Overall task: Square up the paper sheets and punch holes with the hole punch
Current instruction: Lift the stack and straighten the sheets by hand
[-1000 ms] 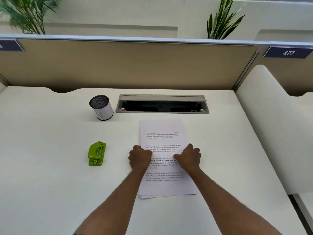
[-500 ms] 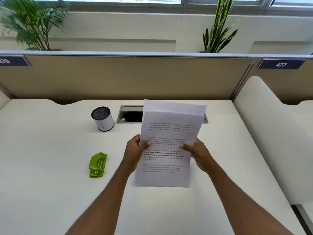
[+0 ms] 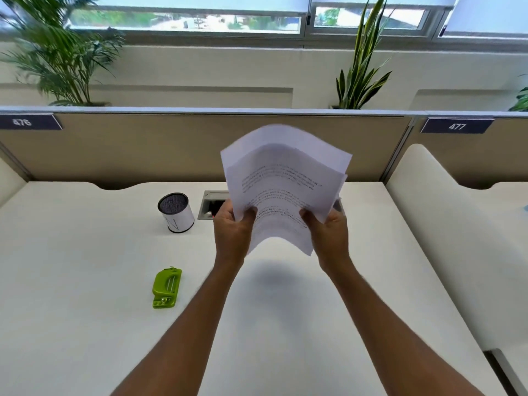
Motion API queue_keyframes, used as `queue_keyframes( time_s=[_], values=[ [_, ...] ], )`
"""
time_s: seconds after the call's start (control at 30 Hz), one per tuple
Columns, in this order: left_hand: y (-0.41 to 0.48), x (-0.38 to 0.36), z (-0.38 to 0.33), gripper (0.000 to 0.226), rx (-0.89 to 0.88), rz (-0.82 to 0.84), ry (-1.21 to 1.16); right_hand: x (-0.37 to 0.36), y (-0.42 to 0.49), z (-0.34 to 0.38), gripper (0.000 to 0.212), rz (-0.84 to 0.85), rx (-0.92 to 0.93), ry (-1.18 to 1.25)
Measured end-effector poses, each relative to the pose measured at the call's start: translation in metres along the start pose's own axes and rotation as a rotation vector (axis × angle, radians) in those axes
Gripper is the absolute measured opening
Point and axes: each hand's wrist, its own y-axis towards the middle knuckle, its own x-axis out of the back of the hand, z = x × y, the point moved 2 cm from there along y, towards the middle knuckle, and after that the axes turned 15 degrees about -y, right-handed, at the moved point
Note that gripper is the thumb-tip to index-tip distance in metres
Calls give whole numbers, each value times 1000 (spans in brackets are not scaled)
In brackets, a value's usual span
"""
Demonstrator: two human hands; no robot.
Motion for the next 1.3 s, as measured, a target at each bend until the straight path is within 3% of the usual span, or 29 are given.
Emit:
queue_keyframes(
  time_s=[0.1, 0.23, 0.5, 0.7, 0.87, 1.07, 1.2, 1.3],
  values=[
    [-24, 18, 38, 10, 102, -48, 100, -5, -24, -35, 9, 15, -159, -79],
    [-58, 35, 74, 16, 233, -132, 254, -7, -46, -75, 9, 39, -298, -206],
    [-44, 27, 68, 12, 203, -41, 263, -2, -33, -72, 9, 55, -261, -196],
    [-58, 41, 87, 15, 324, -40, 340, 0, -48, -94, 10, 168, -327, -342],
    [-33, 38, 59, 3, 292, 17, 131, 12, -30, -84, 19, 194, -244, -480],
    [25, 36, -17, 15, 131, 64, -77, 37, 0, -57, 28, 336, -54, -715],
    [49, 38, -54, 25, 36, 95, 32, 52, 15, -43, 24, 407, -9, -788],
    [53, 41, -69, 27, 1, 246, 224, 63, 24, -29, 22, 442, 56, -867]
  ],
)
